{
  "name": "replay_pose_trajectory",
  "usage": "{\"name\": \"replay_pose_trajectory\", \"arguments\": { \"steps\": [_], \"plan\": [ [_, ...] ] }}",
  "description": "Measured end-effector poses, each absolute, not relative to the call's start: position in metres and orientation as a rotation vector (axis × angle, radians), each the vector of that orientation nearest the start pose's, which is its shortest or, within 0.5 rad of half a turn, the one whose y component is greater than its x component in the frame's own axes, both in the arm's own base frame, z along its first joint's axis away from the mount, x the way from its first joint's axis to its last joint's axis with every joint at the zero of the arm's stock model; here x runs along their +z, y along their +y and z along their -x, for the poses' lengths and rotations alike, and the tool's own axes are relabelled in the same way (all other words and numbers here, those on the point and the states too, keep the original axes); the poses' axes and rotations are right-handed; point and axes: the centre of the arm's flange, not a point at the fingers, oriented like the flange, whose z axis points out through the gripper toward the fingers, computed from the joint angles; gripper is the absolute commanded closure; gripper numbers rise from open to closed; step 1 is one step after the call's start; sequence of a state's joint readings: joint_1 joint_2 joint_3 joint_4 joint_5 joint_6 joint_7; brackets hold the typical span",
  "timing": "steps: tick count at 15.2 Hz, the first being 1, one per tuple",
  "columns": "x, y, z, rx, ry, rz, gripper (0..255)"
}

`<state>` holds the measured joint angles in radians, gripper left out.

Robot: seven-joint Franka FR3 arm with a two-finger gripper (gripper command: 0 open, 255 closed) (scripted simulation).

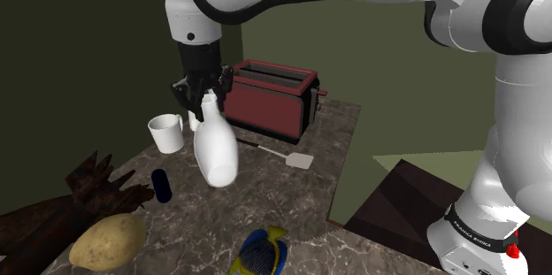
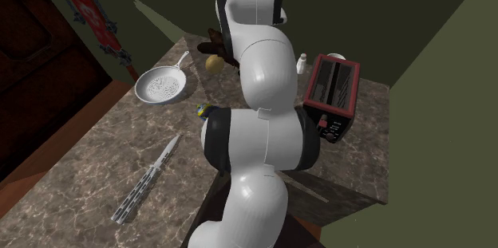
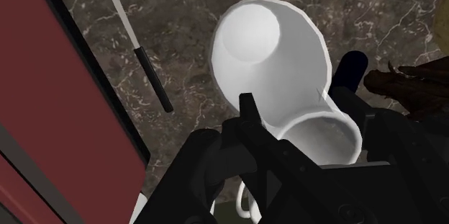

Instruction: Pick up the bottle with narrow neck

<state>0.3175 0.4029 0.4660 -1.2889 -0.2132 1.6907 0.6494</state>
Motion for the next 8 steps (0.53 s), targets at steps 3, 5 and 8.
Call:
{"name": "replay_pose_trajectory", "arguments": {
  "steps": [3,5,8],
  "plan": [
    [0.555,0.415,-0.530,-0.082,-0.187,3.137,255],
    [0.564,0.415,-0.529,-0.082,-0.187,3.137,255],
    [0.580,0.415,-0.530,-0.083,-0.187,3.137,255]
  ]
}}
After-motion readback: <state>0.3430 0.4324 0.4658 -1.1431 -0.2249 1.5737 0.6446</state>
